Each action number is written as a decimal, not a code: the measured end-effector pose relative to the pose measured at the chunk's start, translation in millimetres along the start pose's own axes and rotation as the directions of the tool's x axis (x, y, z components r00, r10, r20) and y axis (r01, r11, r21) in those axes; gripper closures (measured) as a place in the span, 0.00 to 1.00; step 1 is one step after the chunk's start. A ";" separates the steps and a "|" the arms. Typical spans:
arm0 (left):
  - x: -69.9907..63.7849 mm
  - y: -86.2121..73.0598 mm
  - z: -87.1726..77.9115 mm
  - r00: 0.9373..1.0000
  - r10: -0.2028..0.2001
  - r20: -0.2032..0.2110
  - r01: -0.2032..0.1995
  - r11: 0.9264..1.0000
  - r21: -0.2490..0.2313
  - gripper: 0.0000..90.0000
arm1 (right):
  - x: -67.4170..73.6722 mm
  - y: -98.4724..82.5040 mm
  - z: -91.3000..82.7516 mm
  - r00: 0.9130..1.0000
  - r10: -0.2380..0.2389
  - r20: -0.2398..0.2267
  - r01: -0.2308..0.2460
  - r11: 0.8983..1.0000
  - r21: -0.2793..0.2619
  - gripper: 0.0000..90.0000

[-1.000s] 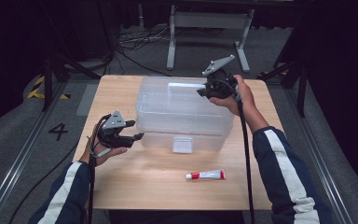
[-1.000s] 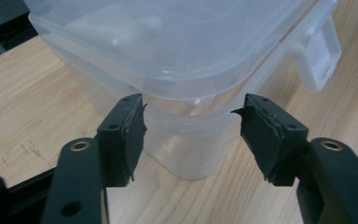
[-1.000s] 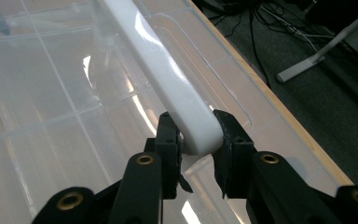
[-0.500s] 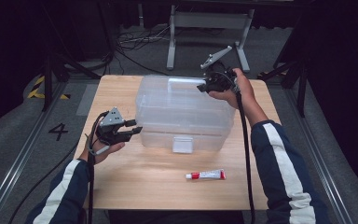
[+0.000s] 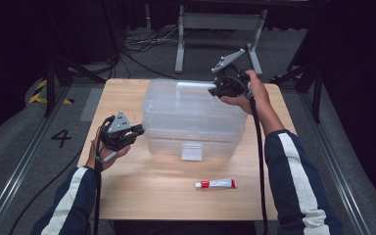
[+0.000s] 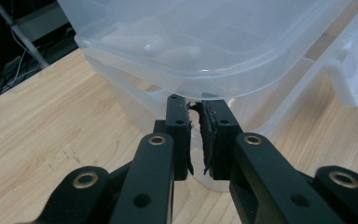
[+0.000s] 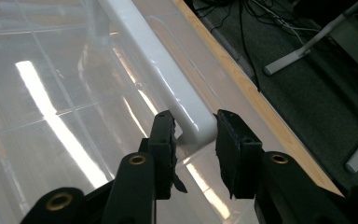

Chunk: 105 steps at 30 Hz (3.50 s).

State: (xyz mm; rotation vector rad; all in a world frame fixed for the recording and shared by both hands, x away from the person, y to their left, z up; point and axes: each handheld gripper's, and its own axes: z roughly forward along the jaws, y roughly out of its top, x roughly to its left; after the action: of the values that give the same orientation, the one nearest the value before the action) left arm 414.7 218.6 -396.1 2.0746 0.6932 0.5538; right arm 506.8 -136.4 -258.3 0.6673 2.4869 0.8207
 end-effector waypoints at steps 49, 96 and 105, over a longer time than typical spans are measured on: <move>10.1 13.5 -1.5 0.998 0.047 0.028 -0.048 0.999 0.014 0.95 | 17.5 -200.3 -12.1 0.994 0.096 0.062 -0.086 0.986 -0.143 0.51; -13.6 8.0 4.0 0.987 0.109 0.119 -0.117 0.991 0.059 0.65 | 33.7 -183.3 -12.8 0.962 0.128 0.240 -0.012 0.903 -0.430 0.70; -11.2 4.4 7.0 0.988 0.089 0.130 -0.096 0.994 0.050 0.62 | 32.7 -179.7 -12.6 0.949 0.166 0.267 -0.020 0.879 -0.477 0.74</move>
State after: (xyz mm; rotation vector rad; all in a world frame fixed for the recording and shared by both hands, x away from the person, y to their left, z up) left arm 411.7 205.0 -397.6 2.1822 0.5458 0.4533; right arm 419.6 -250.8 -371.8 0.6781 1.8911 1.2067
